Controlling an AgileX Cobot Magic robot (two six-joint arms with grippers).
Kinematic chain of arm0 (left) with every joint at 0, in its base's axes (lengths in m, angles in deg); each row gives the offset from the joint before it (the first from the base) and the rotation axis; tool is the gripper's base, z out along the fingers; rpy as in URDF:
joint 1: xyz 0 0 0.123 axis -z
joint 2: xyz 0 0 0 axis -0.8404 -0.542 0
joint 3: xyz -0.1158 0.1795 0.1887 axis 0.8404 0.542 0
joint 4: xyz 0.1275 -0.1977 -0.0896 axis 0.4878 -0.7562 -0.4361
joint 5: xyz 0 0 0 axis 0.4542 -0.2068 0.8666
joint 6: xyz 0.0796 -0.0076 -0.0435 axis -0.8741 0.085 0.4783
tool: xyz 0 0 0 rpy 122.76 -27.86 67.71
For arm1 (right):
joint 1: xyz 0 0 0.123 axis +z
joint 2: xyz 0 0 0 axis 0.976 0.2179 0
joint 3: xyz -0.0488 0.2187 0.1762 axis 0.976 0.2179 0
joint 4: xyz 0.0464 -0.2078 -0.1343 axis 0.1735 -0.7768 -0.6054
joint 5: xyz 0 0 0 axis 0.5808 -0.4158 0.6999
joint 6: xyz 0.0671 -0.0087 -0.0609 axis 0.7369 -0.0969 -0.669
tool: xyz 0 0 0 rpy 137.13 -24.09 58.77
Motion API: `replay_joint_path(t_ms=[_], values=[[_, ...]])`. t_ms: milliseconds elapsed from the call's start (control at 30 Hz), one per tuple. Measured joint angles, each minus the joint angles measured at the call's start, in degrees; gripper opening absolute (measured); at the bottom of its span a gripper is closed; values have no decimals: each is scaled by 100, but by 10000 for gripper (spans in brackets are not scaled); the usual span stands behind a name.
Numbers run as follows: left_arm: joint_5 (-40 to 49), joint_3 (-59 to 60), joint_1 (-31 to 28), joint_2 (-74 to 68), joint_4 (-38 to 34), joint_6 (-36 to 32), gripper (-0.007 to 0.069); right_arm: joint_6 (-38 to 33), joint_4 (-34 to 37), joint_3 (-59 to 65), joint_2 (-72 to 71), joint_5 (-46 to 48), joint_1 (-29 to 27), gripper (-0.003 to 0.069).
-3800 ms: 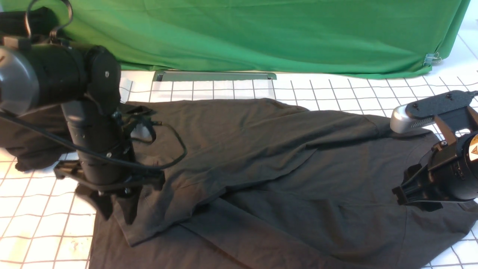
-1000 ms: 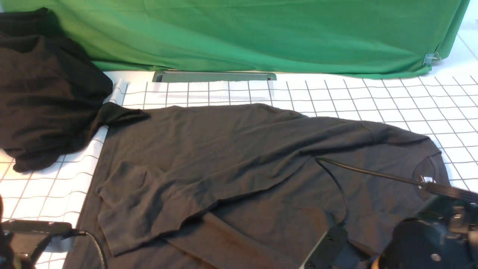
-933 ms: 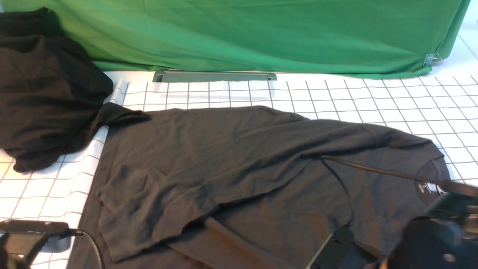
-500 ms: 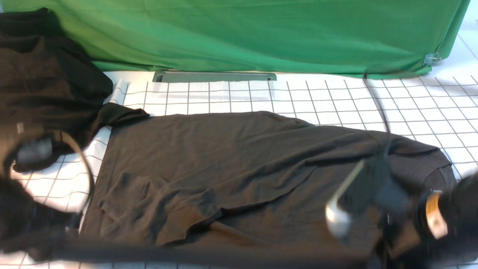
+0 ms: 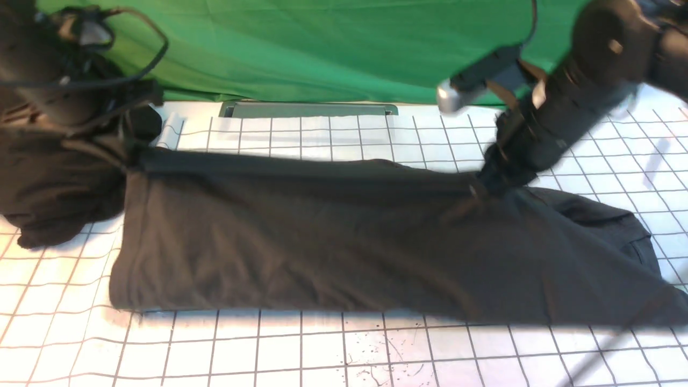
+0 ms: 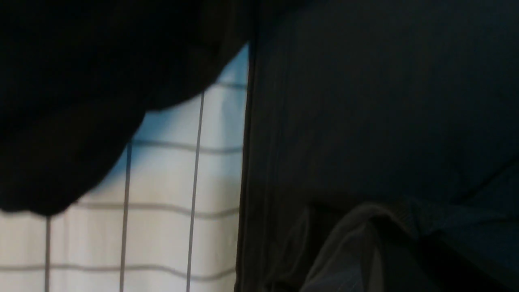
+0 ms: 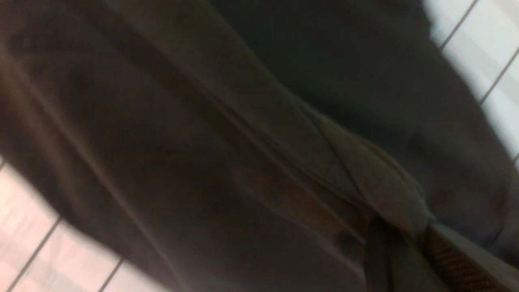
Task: Fold a long-sleeved shirt over a white checkered tablecloth.
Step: 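Fold the black garment in half by bringing its near edge over to the far edge, then pull the folded dark garment lengthwise by its ends to straighten it flat on the table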
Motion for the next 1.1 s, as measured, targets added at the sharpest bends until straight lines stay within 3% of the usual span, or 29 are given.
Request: replay_joint_path(t_ms=[367, 533, 633, 667, 700, 800, 900, 967, 1067, 1100], values=[[197, -1987, -36, -1976, 192, 23, 13, -22, 0, -2129, 1992, -13, -203, 43], [114, -2118, -36, -2329, 302, 155, 41, -2, -74, -2270, 2510, -372, -203, 141], [-86, -2118, -36, -2401, 433, 297, 115, 24, -113, -2270, 2558, -517, -214, 252], [-93, -2118, -36, -2401, 439, 338, 115, 23, -113, -2270, 2558, -521, -214, 260], [-111, -2174, -36, -2405, 597, 537, 187, 31, -113, -2281, 2520, -518, -214, 315], [0, -2424, -36, -2405, 912, 701, 282, 30, -113, -2287, 2369, -297, -214, 349], [273, -2963, -47, -2405, 1060, 697, 360, 30, -166, -2287, 1951, 183, -234, 340], [295, -3114, -47, -2356, 980, 550, 372, 30, -212, -2292, 1743, 457, -265, 312], [318, -3220, -40, -2120, 520, 217, 310, 30, -291, -2300, 1262, 1032, -468, 197], [324, -3127, -1, -1897, 233, 0, 220, 52, -285, -2284, 1065, 1229, -697, 120]])
